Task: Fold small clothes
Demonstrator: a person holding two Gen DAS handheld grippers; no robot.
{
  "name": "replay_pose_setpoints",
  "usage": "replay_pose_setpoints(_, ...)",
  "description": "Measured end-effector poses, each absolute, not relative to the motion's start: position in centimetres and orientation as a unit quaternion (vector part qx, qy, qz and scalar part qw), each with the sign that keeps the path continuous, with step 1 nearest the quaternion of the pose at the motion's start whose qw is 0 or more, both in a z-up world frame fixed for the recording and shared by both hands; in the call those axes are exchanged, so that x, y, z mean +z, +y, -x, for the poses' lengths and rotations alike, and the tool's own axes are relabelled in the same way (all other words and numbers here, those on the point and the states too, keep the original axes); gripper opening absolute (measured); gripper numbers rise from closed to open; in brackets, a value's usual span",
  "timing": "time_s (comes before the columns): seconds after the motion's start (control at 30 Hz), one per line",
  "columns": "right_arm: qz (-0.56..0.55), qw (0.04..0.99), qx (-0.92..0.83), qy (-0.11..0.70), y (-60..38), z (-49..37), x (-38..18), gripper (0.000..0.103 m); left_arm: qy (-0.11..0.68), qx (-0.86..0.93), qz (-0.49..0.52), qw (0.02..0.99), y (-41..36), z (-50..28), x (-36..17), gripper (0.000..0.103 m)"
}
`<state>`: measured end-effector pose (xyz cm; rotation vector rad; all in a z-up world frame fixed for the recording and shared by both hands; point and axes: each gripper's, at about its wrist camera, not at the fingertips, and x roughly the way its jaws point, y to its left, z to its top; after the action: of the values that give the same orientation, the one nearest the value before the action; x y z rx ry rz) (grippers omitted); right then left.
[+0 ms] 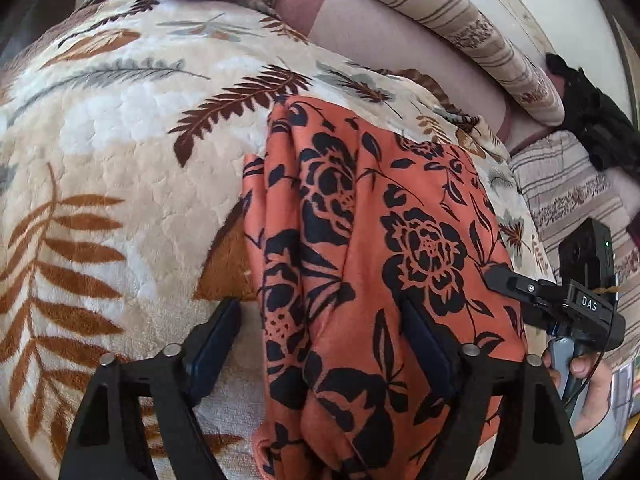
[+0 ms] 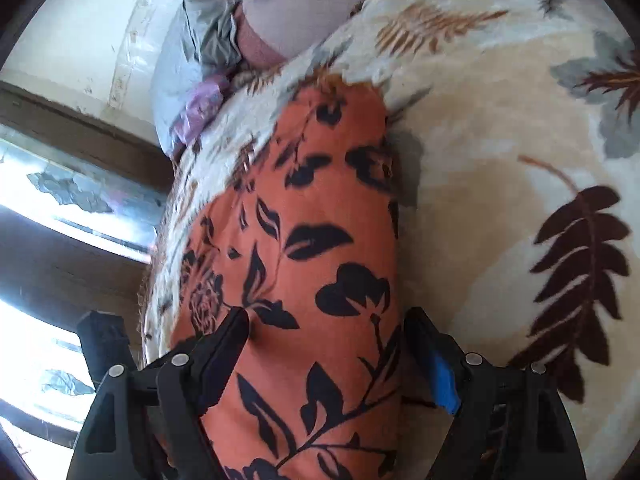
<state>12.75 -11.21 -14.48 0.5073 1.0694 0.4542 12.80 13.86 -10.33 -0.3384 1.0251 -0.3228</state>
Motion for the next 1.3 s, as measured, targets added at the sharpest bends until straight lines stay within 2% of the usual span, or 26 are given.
replay_pose_setpoints(0.03,-0.208,0.815,0.210,0.499,-10.5,-12.5,-14.2,0.065,0.487,-0.162,0.166,0.842,13.6,-12.8,-10.3,0.058)
replay_pose_setpoints(0.07,-0.190,0.822,0.208,0.496,-10.0,-12.4,-13.9,0.063,0.487,-0.165,0.170,0.841,13.5,-12.8,-10.2,0.054)
replay_pose_setpoints(0.13,-0.175,0.828,0.207,0.490,-9.8,-12.2,-13.3,0.050,0.484,-0.167,0.162,0.844,13.1,-12.8,-9.8,0.038)
replay_pose_setpoints(0.23,-0.144,0.845,0.210,0.471,-9.3,-11.5,-11.5,0.044,0.467,-0.147,0.121,0.864,11.5,-12.3,-7.7,0.029)
replay_pose_setpoints(0.4,-0.115,0.874,0.205,0.426,-10.8,-10.6,-6.6,0.043,0.433,-0.155,0.109,0.881,9.1,-11.7,-5.0,0.029)
replay_pose_setpoints(0.63,-0.105,0.908,0.179,0.364,-15.5,-9.8,-1.4,0.043,0.385,-0.170,0.077,0.904,8.0,-11.2,-3.9,0.029)
replay_pose_setpoints(1.0,-0.116,0.922,0.156,0.335,-19.5,-11.2,-0.7,0.043,0.374,-0.177,0.051,0.909,8.5,-12.6,-5.5,0.029)
replay_pose_setpoints(1.3,-0.117,0.926,0.160,0.321,-20.2,-12.1,-0.2,0.043,0.360,-0.174,0.041,0.915,8.0,-13.3,-4.7,0.029)
